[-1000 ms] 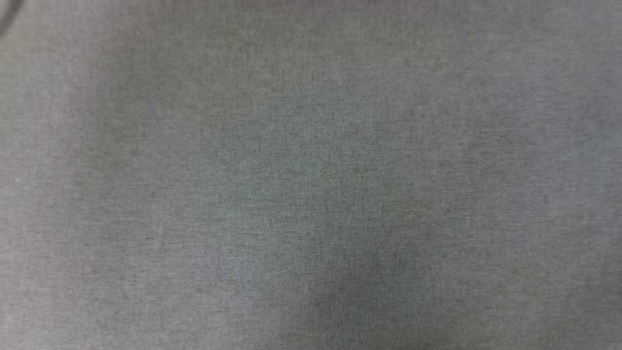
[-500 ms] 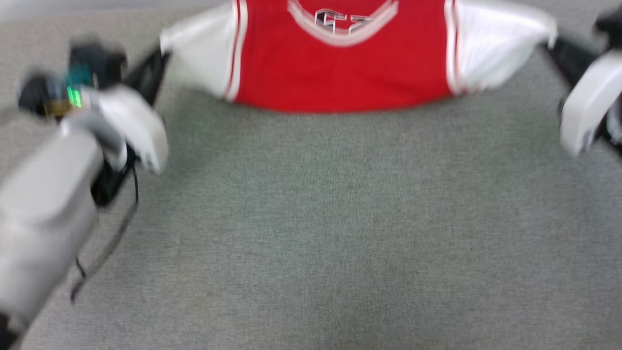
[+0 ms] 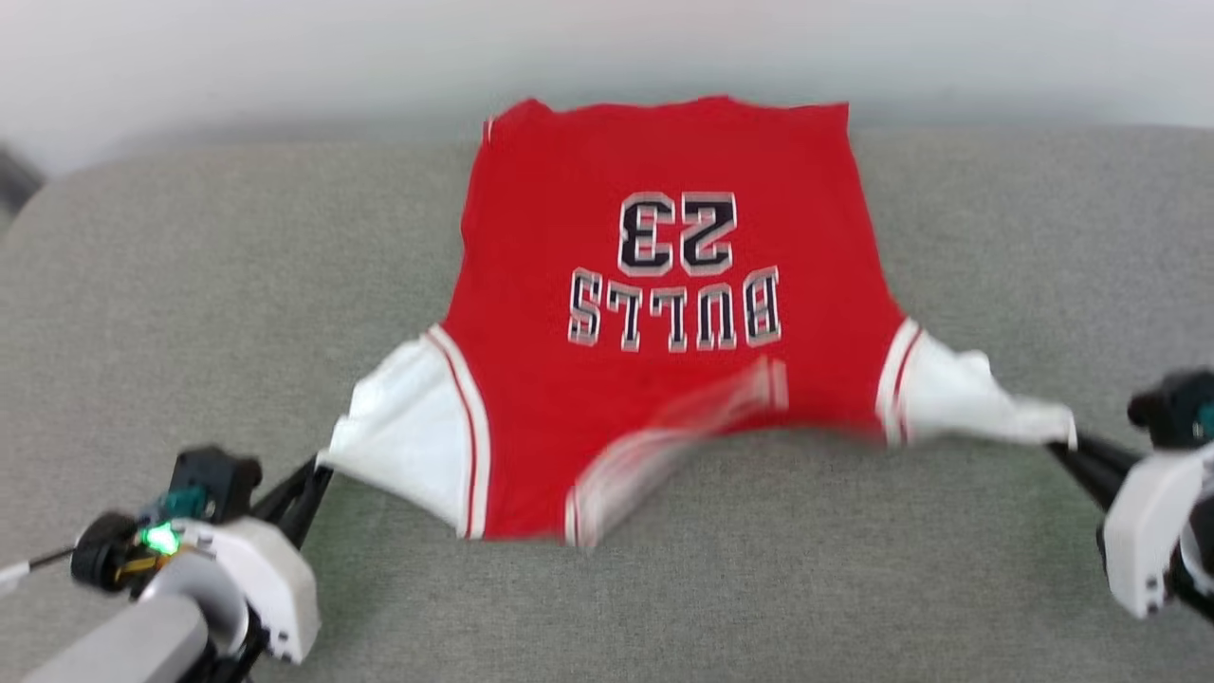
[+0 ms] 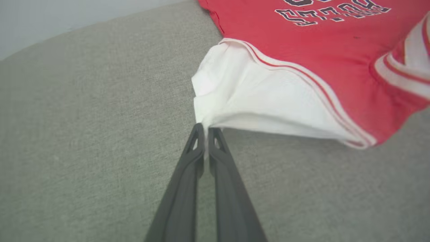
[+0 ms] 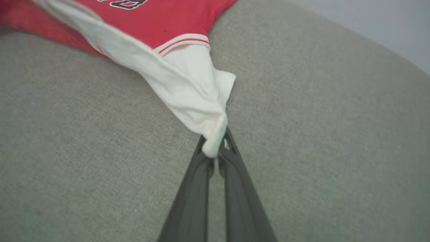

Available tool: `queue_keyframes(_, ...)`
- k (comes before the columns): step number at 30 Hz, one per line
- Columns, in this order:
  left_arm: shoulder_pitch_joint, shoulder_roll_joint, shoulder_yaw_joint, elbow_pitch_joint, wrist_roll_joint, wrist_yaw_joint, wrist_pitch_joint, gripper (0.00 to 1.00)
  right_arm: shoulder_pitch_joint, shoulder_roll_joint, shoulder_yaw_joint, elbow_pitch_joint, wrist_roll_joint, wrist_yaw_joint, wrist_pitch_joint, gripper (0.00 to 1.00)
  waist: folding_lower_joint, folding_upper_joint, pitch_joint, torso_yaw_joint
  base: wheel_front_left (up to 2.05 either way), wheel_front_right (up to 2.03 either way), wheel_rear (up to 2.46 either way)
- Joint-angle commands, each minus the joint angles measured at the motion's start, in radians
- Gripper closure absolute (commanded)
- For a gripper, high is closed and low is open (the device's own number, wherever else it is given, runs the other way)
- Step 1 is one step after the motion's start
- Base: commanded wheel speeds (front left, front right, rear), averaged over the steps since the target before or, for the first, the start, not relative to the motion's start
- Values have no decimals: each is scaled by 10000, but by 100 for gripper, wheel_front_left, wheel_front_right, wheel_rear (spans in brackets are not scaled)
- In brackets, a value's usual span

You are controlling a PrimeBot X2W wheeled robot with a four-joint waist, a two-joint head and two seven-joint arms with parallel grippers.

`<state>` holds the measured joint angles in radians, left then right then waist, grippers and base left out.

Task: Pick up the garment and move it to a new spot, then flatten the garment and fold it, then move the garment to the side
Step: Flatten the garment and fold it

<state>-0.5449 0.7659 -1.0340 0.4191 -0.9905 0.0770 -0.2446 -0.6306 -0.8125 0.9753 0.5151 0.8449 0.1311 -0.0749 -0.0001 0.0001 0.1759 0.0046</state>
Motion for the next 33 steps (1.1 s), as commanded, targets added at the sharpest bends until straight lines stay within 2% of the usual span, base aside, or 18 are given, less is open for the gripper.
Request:
queue_keyframes(1,526,216,-73,-208,-172,174,35,100,727,-160,-172,-182,135,-9,-18,100,1,-1,-454,41,0,0,0)
queue_keyframes(11,2736,908,-486,-1306,-872,932,220,100,4240,-615,-1622,-1135,242,-10,203,100,1,-1,-1407,66,0,0,0)
queue_keyframes(18,3727,1318,-712,-1985,-1263,1281,378,100,6151,-720,-2855,-1940,-8,-12,1225,100,1,-1,-1641,131,0,0,0)
queue_keyframes(24,3735,1344,-734,-2486,-1229,1510,465,100,6963,-585,-3886,-2773,-341,-10,2412,99,1,-1,-1596,278,0,0,0)
queue_keyframes(25,3687,1343,-747,-2551,-1179,1562,469,100,6969,-512,-4155,-2902,-430,-10,2540,90,1,-1,-1573,292,0,0,0)
queue_keyframes(26,3626,1331,-755,-2624,-1120,1590,481,100,6997,-456,-4394,-3026,-521,-10,2676,71,1,-1,-1537,314,0,0,0)
queue_keyframes(27,3577,1297,-759,-2677,-1088,1639,502,100,6985,-387,-4629,-3151,-615,-10,2768,20,1,-1,-1504,335,0,0,0)
queue_keyframes(28,3539,1265,-763,-2736,-1030,1673,514,100,6957,-327,-4873,-3285,-711,-10,2895,0,1,-1,-1461,356,0,0,0)
queue_keyframes(33,3284,1171,-797,-2960,-781,1763,550,100,6696,-478,-5664,-4015,-938,-10,3458,0,1,-1,-1233,544,0,0,0)
